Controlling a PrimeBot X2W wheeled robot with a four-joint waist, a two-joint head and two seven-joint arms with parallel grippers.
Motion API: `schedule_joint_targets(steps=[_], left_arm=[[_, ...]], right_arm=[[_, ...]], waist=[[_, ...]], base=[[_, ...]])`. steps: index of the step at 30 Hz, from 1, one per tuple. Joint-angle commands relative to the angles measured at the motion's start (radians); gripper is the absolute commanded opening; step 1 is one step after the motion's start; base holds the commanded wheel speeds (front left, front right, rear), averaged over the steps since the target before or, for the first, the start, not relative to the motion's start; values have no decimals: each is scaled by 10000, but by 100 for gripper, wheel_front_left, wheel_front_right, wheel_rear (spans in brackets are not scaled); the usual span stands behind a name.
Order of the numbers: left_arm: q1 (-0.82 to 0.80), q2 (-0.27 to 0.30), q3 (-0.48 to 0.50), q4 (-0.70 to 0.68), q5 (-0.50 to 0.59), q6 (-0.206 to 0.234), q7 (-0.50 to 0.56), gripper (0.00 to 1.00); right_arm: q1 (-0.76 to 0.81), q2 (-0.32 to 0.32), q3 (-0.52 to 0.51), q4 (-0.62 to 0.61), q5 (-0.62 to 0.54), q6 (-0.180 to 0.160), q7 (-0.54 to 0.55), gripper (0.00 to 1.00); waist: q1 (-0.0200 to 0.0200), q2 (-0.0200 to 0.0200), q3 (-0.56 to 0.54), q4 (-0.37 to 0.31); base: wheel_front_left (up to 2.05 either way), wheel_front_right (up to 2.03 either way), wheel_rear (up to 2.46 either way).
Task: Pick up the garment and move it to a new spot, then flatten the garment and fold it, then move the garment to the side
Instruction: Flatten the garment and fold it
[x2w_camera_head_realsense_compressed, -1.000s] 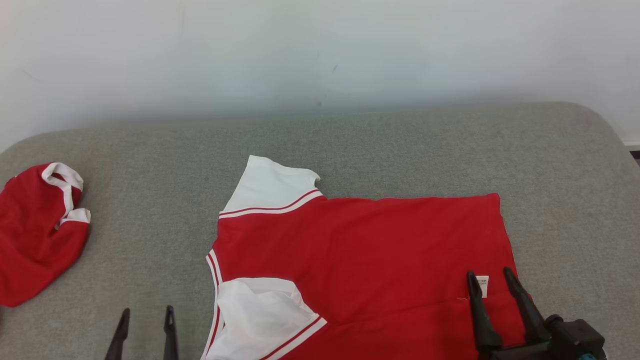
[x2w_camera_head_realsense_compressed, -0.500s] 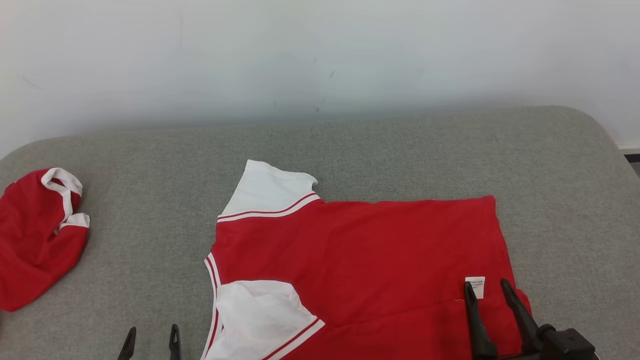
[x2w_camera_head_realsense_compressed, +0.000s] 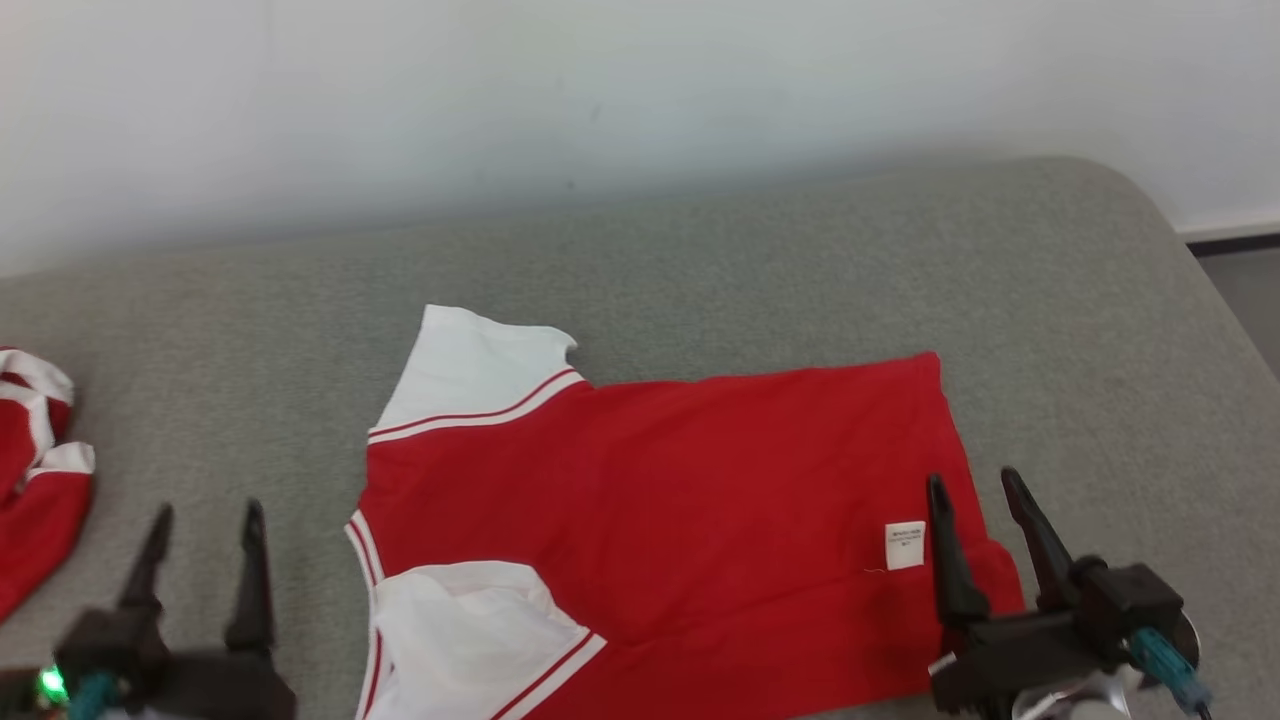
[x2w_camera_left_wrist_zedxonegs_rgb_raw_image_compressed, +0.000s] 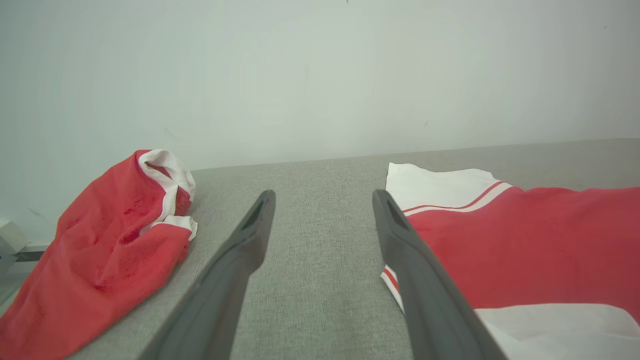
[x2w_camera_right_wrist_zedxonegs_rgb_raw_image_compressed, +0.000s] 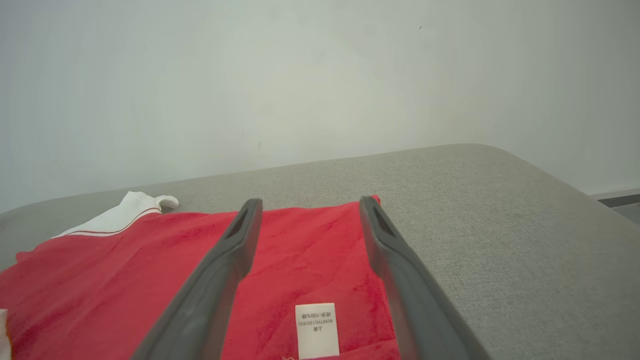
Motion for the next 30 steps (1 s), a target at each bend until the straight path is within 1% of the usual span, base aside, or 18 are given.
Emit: schedule_joint_targets(steps=[1,4,6,10,14,16,20,24,30], left_arm=[[-586,298,-46,308,-153,-48,-30,100],[-1737,897,-368,965,-617,-53,-32,100],[-2599,1307,-595,1464,-1327,-53,50,100],[-4125,2409,-1299,2164,-2425,-58,876,100],[-5389,3521,-1876,2648,-3579,-57,1881,100],[-5899,3916,-2299,2803,-4138,-59,2462,100],[-6708,4604,-3354,2947,-4900,-58,3766,100],[-7345,4995,-4240,3206,-5457,-59,4669,100],[-7851,5156,-5168,3641,-6057,-61,5120,100]], right_arm=[[-355,17,60,70,-10,-24,-4,100],[-966,28,272,343,1,-24,-4,100],[-1410,55,409,488,15,-24,-4,100],[-2380,171,664,791,73,-24,-2,100],[-3189,281,875,1111,151,-24,-4,100],[-3564,327,993,1247,176,-24,-3,100],[-3973,348,1105,1402,158,-24,-4,100],[-4273,390,1233,1534,136,-24,-4,100],[-4497,402,1389,1583,231,-24,-4,100]], waist=[[-1,0,526,-586],[-1,0,951,-992],[-1,0,1259,-1259],[-1,0,1985,-1917],[-1,0,2544,-2381],[-1,0,2771,-2553],[-1,0,3101,-2742],[-1,0,3379,-2860],[-1,0,3562,-2998]], base=[[0,0,0],[0,0,0],[0,0,0],[0,0,0],[0,0,0],[0,0,0],[0,0,0],[0,0,0],[0,0,0]])
